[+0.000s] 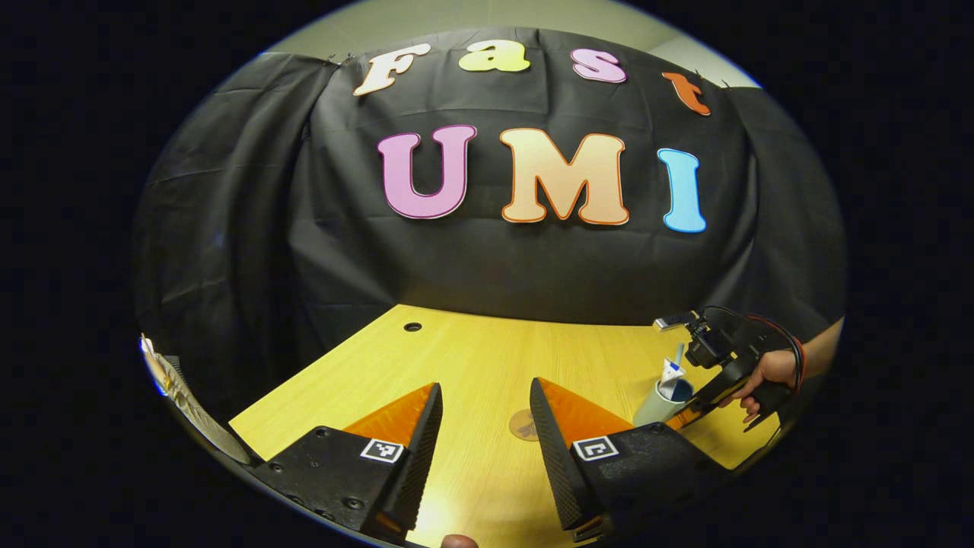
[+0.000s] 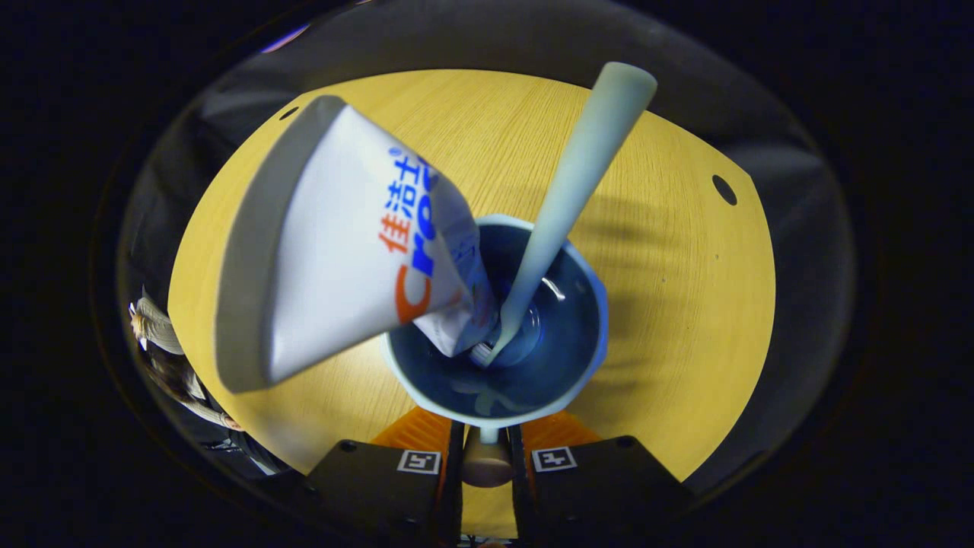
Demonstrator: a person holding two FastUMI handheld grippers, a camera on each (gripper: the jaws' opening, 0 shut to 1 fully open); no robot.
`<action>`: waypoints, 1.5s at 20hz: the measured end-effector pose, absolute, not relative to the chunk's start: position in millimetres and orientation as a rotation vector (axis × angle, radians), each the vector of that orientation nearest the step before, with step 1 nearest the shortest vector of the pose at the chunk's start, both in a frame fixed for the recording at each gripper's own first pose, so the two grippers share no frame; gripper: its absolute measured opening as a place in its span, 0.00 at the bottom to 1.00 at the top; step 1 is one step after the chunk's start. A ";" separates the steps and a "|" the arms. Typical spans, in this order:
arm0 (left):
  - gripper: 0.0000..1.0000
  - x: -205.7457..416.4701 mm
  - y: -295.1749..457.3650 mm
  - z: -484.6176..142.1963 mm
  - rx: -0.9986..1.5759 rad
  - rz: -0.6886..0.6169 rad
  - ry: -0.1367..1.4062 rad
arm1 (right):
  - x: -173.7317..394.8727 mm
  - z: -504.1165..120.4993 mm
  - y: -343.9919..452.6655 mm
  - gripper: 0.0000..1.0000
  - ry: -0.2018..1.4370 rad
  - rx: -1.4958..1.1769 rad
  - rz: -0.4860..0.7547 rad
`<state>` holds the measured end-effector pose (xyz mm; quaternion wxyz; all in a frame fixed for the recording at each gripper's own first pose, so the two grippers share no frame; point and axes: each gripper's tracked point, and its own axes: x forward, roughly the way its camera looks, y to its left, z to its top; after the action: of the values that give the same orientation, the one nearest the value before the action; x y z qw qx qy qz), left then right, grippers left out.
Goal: Put the toothbrush and toothpaste on the desktop into the cup, then pick up the cup and place it on the coaster on the desktop.
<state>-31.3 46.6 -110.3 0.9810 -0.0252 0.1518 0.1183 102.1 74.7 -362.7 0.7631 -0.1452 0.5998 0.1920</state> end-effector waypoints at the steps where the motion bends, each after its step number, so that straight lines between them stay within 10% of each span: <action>1: 0.66 -31.1 46.1 -111.0 -0.051 0.235 0.308 | 101.9 -361.9 75.1 0.27 1.302 -0.312 0.412; 30: 0.65 -62.2 113.7 -115.3 -0.047 0.331 0.317 | 120.9 -367.2 81.2 0.24 1.206 -0.386 0.604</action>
<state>-62.2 113.7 -115.3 0.9735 -0.0234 0.1572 0.1643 120.9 81.2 -367.2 0.7639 -0.1778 0.5546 0.2778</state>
